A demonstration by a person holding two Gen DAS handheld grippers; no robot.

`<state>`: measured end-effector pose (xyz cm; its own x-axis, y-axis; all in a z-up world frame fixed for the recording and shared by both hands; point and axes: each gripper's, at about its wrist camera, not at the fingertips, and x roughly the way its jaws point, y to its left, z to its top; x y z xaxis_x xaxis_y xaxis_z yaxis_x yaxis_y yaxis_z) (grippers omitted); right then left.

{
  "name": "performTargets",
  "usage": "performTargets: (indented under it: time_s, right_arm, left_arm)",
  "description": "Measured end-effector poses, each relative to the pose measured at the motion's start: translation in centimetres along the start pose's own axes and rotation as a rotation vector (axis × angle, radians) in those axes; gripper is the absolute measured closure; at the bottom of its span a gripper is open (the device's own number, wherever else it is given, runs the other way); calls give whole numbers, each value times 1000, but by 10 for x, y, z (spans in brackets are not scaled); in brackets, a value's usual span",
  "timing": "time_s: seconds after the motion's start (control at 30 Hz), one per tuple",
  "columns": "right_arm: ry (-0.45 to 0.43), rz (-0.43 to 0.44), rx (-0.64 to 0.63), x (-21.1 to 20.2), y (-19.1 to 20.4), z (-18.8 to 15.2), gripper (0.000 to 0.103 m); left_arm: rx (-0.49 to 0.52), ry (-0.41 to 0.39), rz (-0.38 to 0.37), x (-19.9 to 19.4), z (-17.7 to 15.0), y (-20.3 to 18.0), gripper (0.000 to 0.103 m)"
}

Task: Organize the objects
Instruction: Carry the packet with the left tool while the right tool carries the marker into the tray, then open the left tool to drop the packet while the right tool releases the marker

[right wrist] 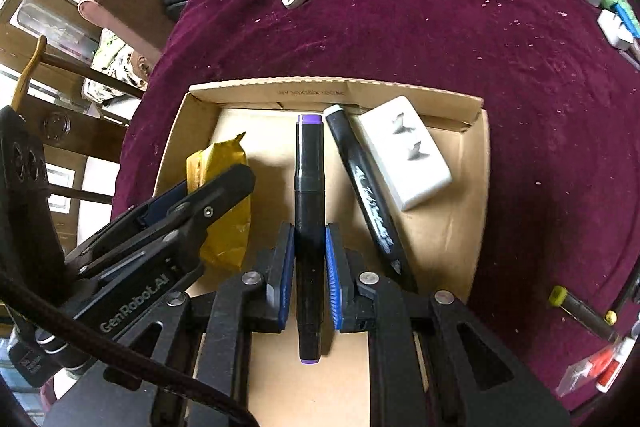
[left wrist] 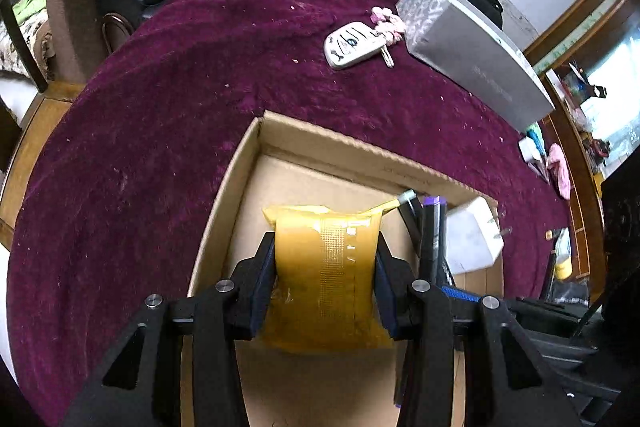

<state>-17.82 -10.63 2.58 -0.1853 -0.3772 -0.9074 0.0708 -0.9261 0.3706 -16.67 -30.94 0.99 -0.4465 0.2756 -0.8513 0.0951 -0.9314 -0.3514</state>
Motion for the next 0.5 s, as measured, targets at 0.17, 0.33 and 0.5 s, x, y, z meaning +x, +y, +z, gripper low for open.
performTargets:
  time_s: [0.17, 0.33, 0.5]
  right_arm:
    - [-6, 30, 13, 0, -3, 5, 88]
    - [-52, 16, 7, -26, -6, -1, 85]
    - [-124, 67, 23, -72, -22, -20, 74]
  left_arm:
    - [-33, -3, -37, -1, 4, 6, 63]
    - [-90, -37, -47, -21, 3, 10, 63]
    - [-43, -147, -16, -58, -28, -11, 61]
